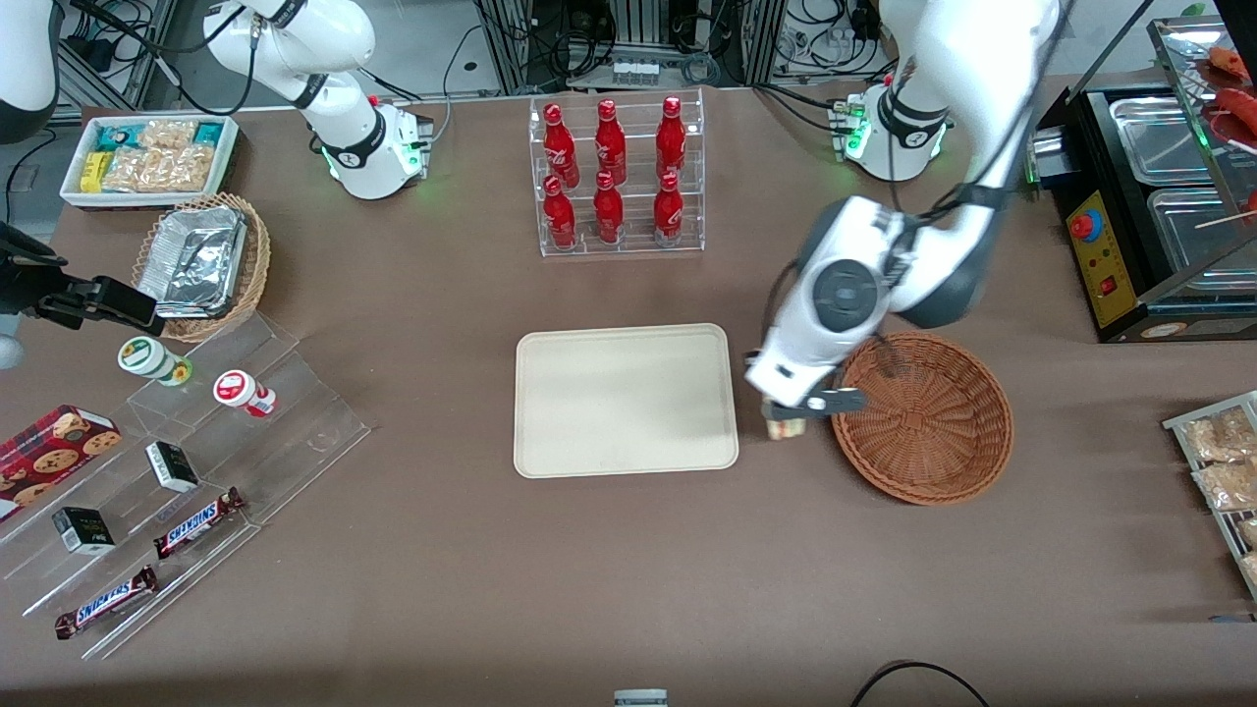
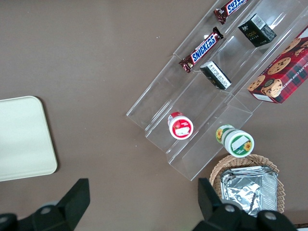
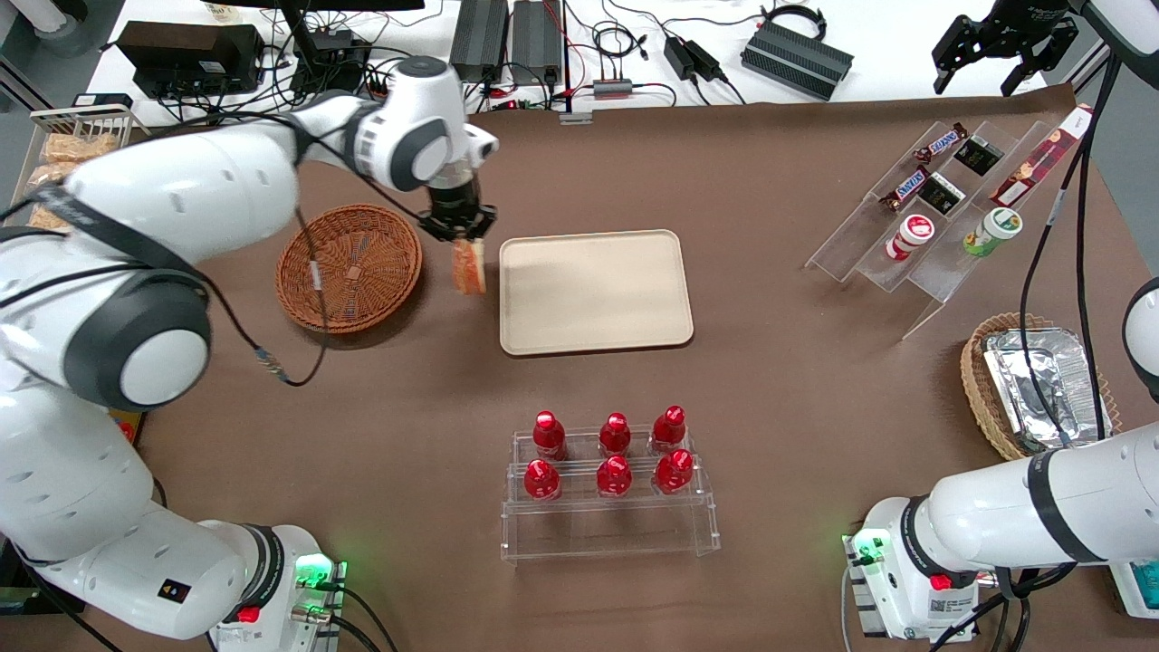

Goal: Place sandwich from basket to tray
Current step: 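Lift the sandwich with the left gripper and carry it over the tray, then lower the sandwich onto the tray and open the left gripper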

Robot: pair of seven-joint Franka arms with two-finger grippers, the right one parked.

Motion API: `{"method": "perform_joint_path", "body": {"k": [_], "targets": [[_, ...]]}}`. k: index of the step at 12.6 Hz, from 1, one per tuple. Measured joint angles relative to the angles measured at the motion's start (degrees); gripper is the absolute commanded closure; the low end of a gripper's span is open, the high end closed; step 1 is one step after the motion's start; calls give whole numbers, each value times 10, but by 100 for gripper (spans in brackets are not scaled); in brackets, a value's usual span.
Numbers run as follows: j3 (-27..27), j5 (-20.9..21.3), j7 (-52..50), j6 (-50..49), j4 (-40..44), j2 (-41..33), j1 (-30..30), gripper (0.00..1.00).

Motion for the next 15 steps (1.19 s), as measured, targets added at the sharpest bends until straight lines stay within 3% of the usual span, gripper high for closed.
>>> {"method": "perform_joint_path", "body": {"k": [7,11,15], "targets": [[0,-1,-112,1,177,157,-122,100],[0,-1,-128,8,244,211,-140,100],[1,-1,-130,19,257,224,-140,100]]}}
